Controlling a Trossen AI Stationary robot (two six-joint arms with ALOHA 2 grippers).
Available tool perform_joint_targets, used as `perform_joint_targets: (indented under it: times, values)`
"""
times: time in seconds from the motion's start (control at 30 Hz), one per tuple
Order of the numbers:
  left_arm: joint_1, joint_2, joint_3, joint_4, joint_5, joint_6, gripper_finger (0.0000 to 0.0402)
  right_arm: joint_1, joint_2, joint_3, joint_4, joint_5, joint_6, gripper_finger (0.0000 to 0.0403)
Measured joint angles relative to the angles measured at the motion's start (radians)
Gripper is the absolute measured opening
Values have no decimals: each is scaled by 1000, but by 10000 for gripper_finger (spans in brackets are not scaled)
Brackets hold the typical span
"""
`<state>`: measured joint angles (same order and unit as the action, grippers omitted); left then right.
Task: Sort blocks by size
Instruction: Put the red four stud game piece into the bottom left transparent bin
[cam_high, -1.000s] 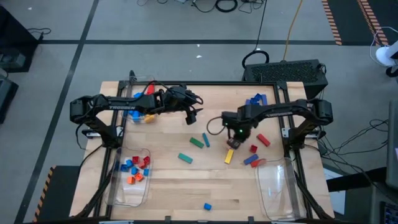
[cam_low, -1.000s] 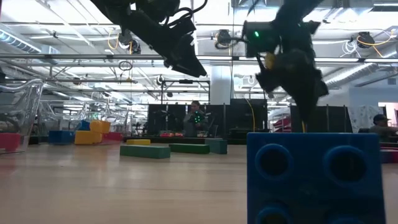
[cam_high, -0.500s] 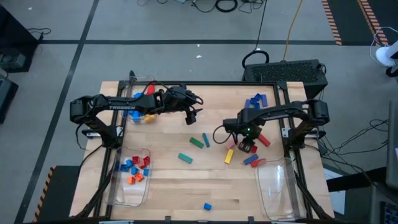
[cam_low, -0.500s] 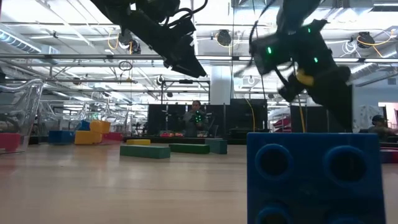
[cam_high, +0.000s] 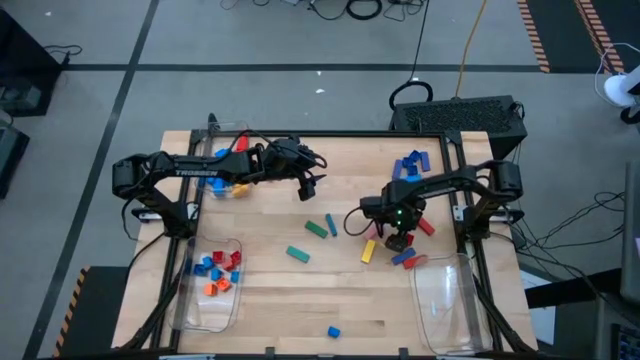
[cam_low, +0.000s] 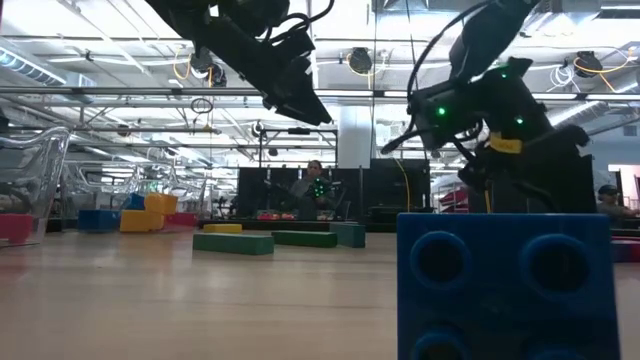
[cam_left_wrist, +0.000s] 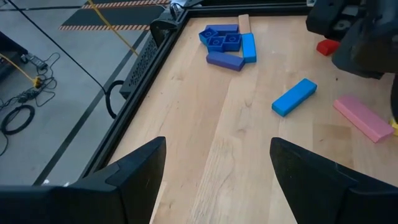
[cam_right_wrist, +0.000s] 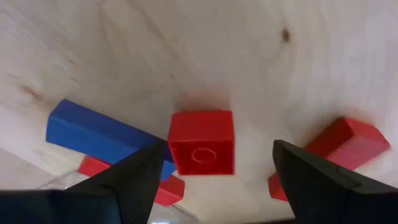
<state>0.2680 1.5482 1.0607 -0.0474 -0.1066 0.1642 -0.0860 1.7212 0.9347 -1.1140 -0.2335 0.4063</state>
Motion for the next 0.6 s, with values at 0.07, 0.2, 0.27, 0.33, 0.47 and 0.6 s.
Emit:
perform_joint_targets:
  times: [0.07,0.2,0.27,0.33,0.47,0.6]
  values:
    - [0,0,0,0,0,0,290,10,0,-16,27,-1,0,280]
    - [0,0,0,0,0,0,290,31,0,-31,50,0,12,244]
    - [0,0,0,0,0,0,290,38,0,-31,72,0,23,213]
    - [0,0,0,0,0,0,290,47,0,-32,85,0,28,174]
    - [-13,0,0,-18,-24,0,290,66,-3,-30,151,-5,53,108]
    - [-58,0,0,-77,-182,24,290,78,-17,-28,260,-19,56,108]
